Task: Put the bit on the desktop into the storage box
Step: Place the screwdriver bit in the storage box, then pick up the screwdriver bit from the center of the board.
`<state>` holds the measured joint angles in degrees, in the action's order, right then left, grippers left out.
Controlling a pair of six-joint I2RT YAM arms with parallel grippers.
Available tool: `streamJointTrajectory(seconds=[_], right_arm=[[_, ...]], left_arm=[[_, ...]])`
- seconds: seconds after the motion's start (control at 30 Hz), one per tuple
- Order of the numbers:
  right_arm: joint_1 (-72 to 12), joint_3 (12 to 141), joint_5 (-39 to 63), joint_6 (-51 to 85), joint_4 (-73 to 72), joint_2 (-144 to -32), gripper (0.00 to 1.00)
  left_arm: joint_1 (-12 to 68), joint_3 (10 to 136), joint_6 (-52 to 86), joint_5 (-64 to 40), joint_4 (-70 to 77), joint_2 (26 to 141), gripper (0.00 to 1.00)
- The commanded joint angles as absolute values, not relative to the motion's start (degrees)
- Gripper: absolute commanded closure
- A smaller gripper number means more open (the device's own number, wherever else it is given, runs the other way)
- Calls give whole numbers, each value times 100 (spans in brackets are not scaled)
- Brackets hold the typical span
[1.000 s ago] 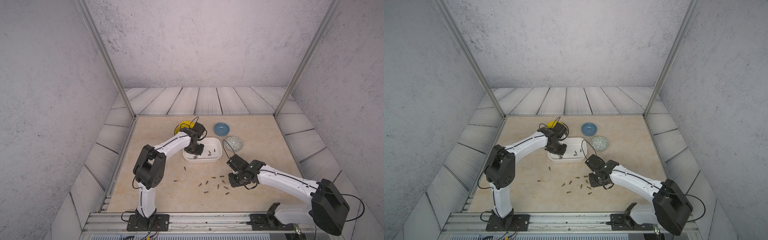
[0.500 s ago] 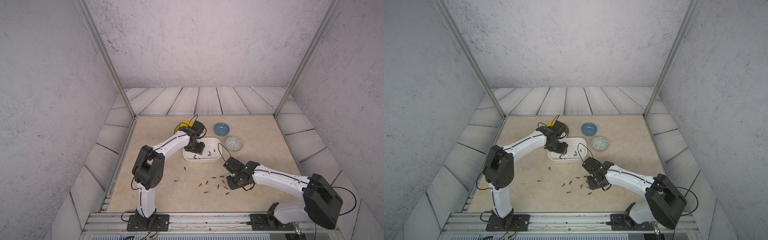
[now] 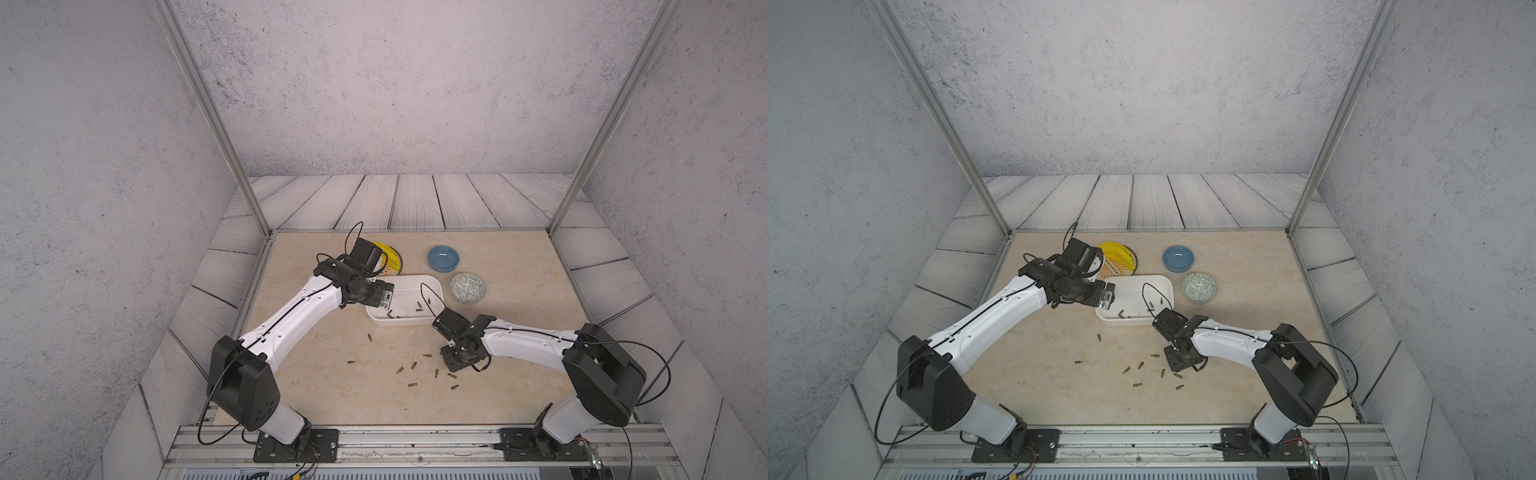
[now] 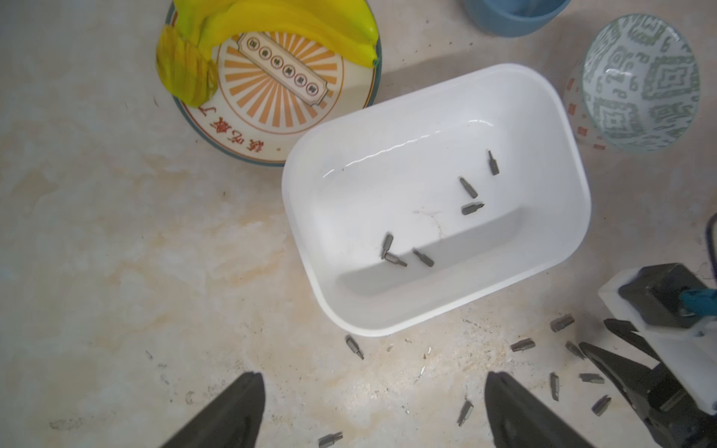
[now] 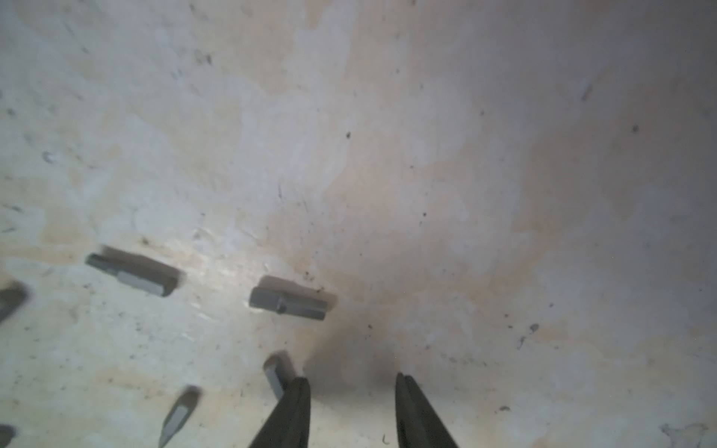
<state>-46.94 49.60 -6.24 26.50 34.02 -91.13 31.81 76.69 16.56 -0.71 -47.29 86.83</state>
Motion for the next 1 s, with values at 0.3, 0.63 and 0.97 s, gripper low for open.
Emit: streamJointTrajectory(seconds=[0.3,0.63,0.97], right_arm=[[-4716,5530,-738,2303,3419,-9636,57],[-4710,5696,-679,2241,3340,-9874,61],[-4703,5671,-549,2249,3296,-9942,76]], left_arm=[[2896,6678,1793,44,-4758,7749,5],[2831,6352,1846,44,-4779,7495,5],[2769,6279,1819,43,-4797,7444,5]])
